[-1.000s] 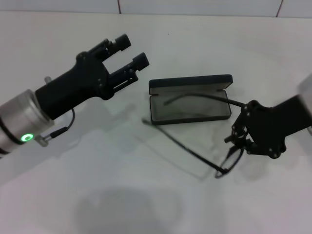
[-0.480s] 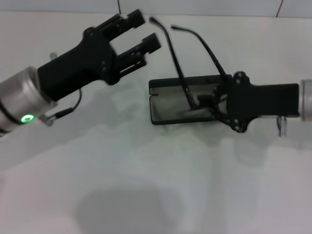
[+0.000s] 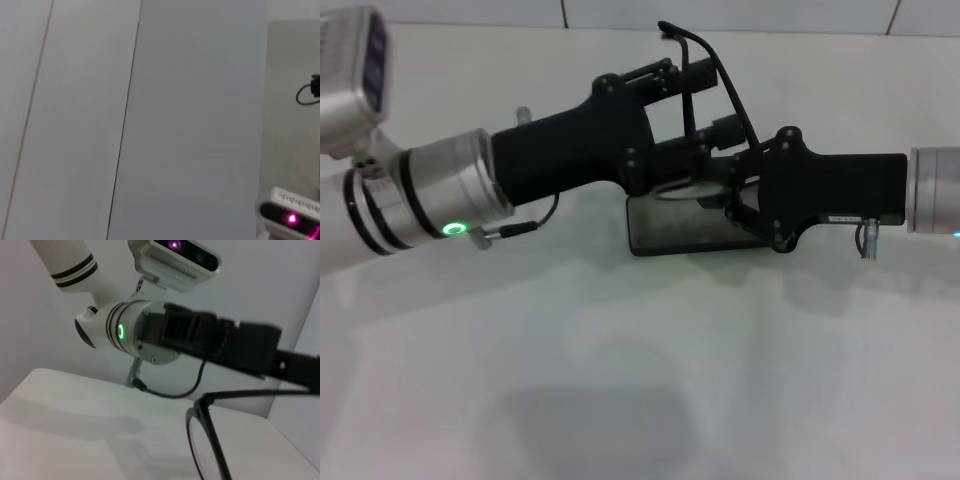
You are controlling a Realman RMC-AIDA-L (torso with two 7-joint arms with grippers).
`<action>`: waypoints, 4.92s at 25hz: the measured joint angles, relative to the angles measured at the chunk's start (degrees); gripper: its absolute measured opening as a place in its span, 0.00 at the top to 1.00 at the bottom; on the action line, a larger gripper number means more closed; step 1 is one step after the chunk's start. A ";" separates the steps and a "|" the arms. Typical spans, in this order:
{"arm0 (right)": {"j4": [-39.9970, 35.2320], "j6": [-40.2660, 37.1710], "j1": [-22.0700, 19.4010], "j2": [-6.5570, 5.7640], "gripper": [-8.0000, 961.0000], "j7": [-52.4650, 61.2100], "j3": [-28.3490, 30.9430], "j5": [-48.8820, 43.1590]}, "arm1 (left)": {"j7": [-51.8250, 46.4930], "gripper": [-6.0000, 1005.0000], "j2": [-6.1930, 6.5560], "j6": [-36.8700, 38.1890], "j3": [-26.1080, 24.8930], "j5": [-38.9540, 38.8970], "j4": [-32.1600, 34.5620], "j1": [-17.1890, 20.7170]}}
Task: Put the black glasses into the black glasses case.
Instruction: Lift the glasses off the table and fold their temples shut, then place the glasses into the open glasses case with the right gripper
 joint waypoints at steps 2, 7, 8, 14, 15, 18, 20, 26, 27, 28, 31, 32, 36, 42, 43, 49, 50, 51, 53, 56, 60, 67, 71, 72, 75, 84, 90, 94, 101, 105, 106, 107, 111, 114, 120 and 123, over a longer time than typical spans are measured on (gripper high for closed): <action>-0.24 -0.13 -0.22 0.04 0.85 -0.35 -0.01 0.03 | -0.94 0.31 -0.05 -1.08 0.00 0.84 -0.02 -0.40; 0.23 -0.63 -0.63 0.08 0.85 -4.22 0.07 1.92 | -5.16 0.31 -0.05 -3.32 -0.01 3.15 -1.05 -1.85; 0.59 -0.70 -0.64 0.07 0.85 -5.07 0.06 2.45 | -6.48 0.31 -0.07 -3.70 -0.01 3.95 -1.55 -2.36; 1.22 -0.80 -0.81 0.13 0.84 -8.89 -0.72 3.11 | -11.64 0.31 0.10 -5.54 0.00 6.71 -2.95 -4.30; 1.33 -0.80 -1.00 0.12 0.84 -9.79 -0.78 3.12 | -11.71 0.31 0.23 -5.45 0.00 6.68 -2.96 -4.25; 1.51 -0.80 -1.80 -0.05 0.84 -11.76 -0.57 3.13 | -11.83 0.31 0.81 -4.78 0.00 5.82 -2.76 -3.85; 1.24 -1.00 -2.62 -0.18 0.84 -13.06 -0.35 3.14 | -12.06 0.31 1.24 -4.26 0.00 5.46 -2.66 -3.53; 1.00 -11.48 -3.78 -0.34 0.83 -18.13 1.06 3.28 | -12.34 0.31 1.22 -5.27 0.00 5.27 -3.94 -2.96; 1.12 -14.39 -3.78 -0.30 0.83 -18.80 1.31 3.40 | -12.40 0.31 1.10 -5.87 0.00 5.35 -4.18 -2.97; 1.15 -16.79 -3.78 -0.27 0.83 -19.15 1.36 3.58 | -12.46 0.31 0.88 -6.93 0.00 5.55 -4.42 -3.02; 1.35 -22.66 -3.48 -0.23 0.83 -19.45 1.22 3.87 | -12.33 0.31 0.51 -9.03 0.00 5.66 -4.48 -3.44; 1.85 -23.99 -3.14 -0.18 0.83 -19.49 0.99 3.90 | -12.07 0.31 0.47 -9.13 0.00 5.64 -4.38 -3.52; 5.71 -24.36 -0.63 0.10 0.82 -19.23 -0.19 4.18 | -9.81 0.31 0.16 -8.77 0.00 5.32 -3.98 -3.99; 15.60 -20.99 5.07 -0.23 0.82 -15.22 0.37 8.35 | -3.76 0.31 -0.58 -4.95 -0.07 3.99 -3.43 -3.39; 16.43 -19.53 5.63 -0.27 0.82 -14.21 0.48 8.43 | -3.01 0.32 -0.59 -4.49 -0.09 3.50 -3.05 -3.11; 16.67 -15.38 5.47 -0.14 0.81 -12.16 0.43 8.45 | 0.51 0.32 -0.63 -2.54 -0.03 1.84 -1.55 -2.09; 16.70 -14.81 5.47 -0.14 0.81 -11.75 0.45 8.46 | 0.67 0.32 -0.64 -2.35 -0.03 1.92 -1.51 -2.09; 16.71 -14.21 5.51 -0.13 0.81 -11.28 0.47 8.46 | 0.81 0.32 -0.66 -2.16 -0.02 2.05 -1.48 -2.08; 16.71 -13.67 5.57 -0.13 0.81 -10.86 0.49 8.47 | 1.00 0.32 -0.65 -2.00 -0.01 2.12 -1.38 -2.09; 16.71 -13.01 5.54 -0.13 0.81 -10.68 0.51 8.67 | 1.12 0.32 -0.63 -1.98 0.00 2.16 -1.05 -2.15; 16.71 -12.74 5.49 -0.13 0.81 -10.67 0.53 9.00 | 1.17 0.32 -0.59 -2.11 0.00 2.67 -1.10 -2.29; 16.72 -12.62 5.36 -0.13 0.80 -10.65 0.48 9.05 | 1.19 0.32 -0.54 -2.34 0.00 3.18 -1.22 -2.54; 16.69 -9.85 4.75 -0.17 0.80 -10.82 0.30 8.80 | 1.19 0.32 -0.50 -2.39 -0.05 2.03 -1.58 -2.27; 16.62 -9.18 4.59 -0.18 0.80 -10.86 0.23 8.72 | 1.19 0.32 -0.48 -2.43 -0.07 0.97 -1.97 -1.94; 14.07 -6.11 2.18 -0.20 0.80 -10.72 -0.07 7.06 | 1.05 0.32 -0.34 -2.67 -0.08 -3.87 -3.91 -0.20; -12.79 18.52 -12.41 -0.22 0.79 -1.43 -14.65 -1.42 | -0.05 0.32 0.86 -2.95 0.02 -8.59 -5.92 2.72; -20.10 40.22 -16.61 -0.25 0.78 0.97 -28.38 -4.08 | -1.01 0.32 1.37 -3.20 0.00 -8.64 -6.07 3.58; -19.76 50.83 -16.68 -0.10 0.78 2.27 -33.62 -3.49 | -1.01 0.32 1.23 -3.76 0.00 -8.17 -6.16 3.05; -18.39 58.51 -15.64 0.09 0.78 3.63 -37.45 -0.32 | -1.01 0.32 0.88 -4.93 0.00 -8.13 -6.13 2.19; -18.33 58.23 -15.50 0.10 0.77 4.44 -37.66 0.39 | -1.01 0.32 0.88 -4.97 0.00 -7.89 -6.14 2.47; -18.18 58.23 -15.50 0.12 0.77 4.75 -37.67 0.40 | -1.01 0.31 0.88 -4.97 0.00 -7.89 -6.14 2.47; -18.01 58.24 -15.50 0.12 0.77 5.06 -37.69 0.40 | -1.01 0.31 0.89 -4.97 0.00 -7.61 -6.15 2.49; -17.50 58.26 -15.44 0.04 0.77 6.83 -38.32 0.40 | -1.01 0.31 0.89 -4.97 0.00 -7.43 -6.15 2.73; -17.50 58.31 -15.79 -0.04 0.74 7.30 -38.43 0.40 | -1.01 0.31 0.90 -4.90 0.00 -7.29 -6.16 2.88; -17.47 58.37 -16.49 -0.12 0.64 7.71 -38.69 0.84 | -1.18 0.31 1.06 -4.60 0.00 -6.87 -6.15 2.99; -17.65 58.34 -16.46 -0.16 0.64 7.88 -39.17 0.83 | -1.18 0.31 1.07 -4.56 0.00 -6.61 -6.16 2.88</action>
